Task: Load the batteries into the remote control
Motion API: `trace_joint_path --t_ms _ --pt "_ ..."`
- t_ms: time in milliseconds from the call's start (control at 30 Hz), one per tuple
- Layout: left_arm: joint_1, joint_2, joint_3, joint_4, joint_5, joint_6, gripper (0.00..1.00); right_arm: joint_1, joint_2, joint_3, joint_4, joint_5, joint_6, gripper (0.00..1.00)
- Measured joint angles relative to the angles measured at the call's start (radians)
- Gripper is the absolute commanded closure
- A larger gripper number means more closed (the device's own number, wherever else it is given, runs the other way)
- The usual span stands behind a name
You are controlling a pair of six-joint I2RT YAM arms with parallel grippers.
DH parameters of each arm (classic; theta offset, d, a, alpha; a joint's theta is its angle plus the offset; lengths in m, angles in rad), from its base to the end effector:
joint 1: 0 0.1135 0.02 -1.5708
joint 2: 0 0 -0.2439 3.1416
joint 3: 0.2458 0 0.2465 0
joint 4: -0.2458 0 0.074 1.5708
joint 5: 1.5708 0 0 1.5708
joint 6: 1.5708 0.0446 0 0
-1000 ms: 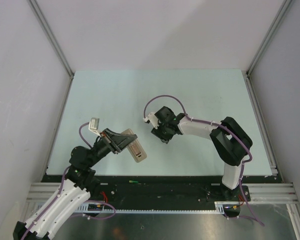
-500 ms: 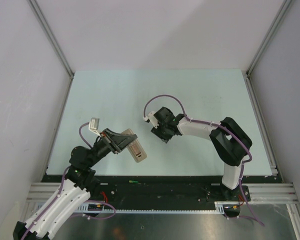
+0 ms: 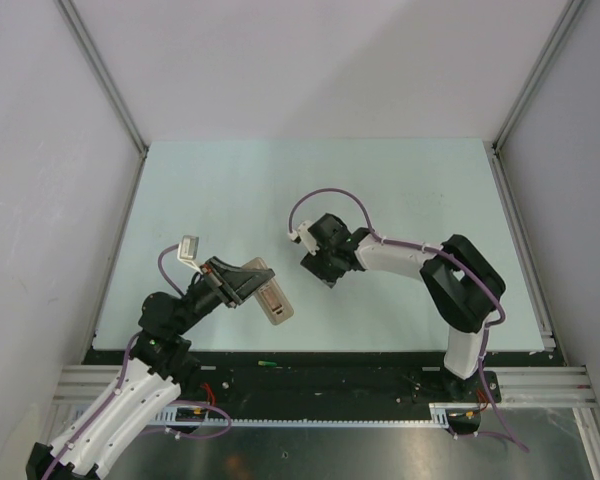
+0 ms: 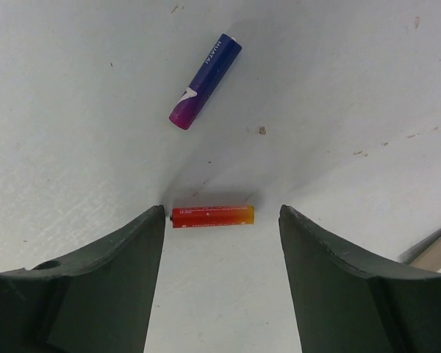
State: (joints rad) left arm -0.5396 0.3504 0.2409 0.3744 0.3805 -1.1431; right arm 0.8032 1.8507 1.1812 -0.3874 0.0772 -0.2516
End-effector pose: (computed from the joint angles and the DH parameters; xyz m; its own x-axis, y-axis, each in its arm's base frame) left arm 0.1172 -0.0895 0.2609 -0.6207 -0.6130 -0.4888 0.5298 0.1316 -0.8378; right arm 0.2596 0.2641 0.1434 -0.4136 -0.7861 -0.4594 -0.8199 0.5410 -0.1874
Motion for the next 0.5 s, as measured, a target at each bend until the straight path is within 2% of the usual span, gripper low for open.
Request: trace_joint_path --t_ms 33,67,133,167,200,367,433,500 --pt "0.0 0.0 0.0 0.0 0.0 0.0 1.0 0.0 -0.002 -0.002 0.002 0.003 0.004 0.3" --pt "0.0 0.0 0.0 0.0 0.0 0.0 1.0 0.0 -0.006 -0.005 0.003 0.006 0.009 0.17" --pt "0.0 0.0 0.0 0.0 0.0 0.0 1.0 0.0 -0.025 -0.012 0.006 0.013 0.026 0.11" --pt "0.0 0.0 0.0 0.0 0.0 0.0 1.0 0.0 -0.038 -0.016 0.01 0.014 0.032 0.02" --pt "0.0 0.0 0.0 0.0 0.0 0.0 1.0 0.0 -0.058 -0.019 0.016 0.016 0.04 0.0" --pt "0.0 0.0 -0.01 0.0 0.0 0.0 1.0 0.0 -0.183 -0.02 0.072 0.053 0.111 0.0" --pt "0.0 -0.003 -0.018 -0.003 0.0 0.0 1.0 0.0 -0.222 -0.02 0.095 0.09 0.178 0.04" --pt "0.0 -0.007 -0.023 -0.006 -0.001 0.0 1.0 -0.001 -0.241 -0.02 0.116 0.146 0.267 0.29"
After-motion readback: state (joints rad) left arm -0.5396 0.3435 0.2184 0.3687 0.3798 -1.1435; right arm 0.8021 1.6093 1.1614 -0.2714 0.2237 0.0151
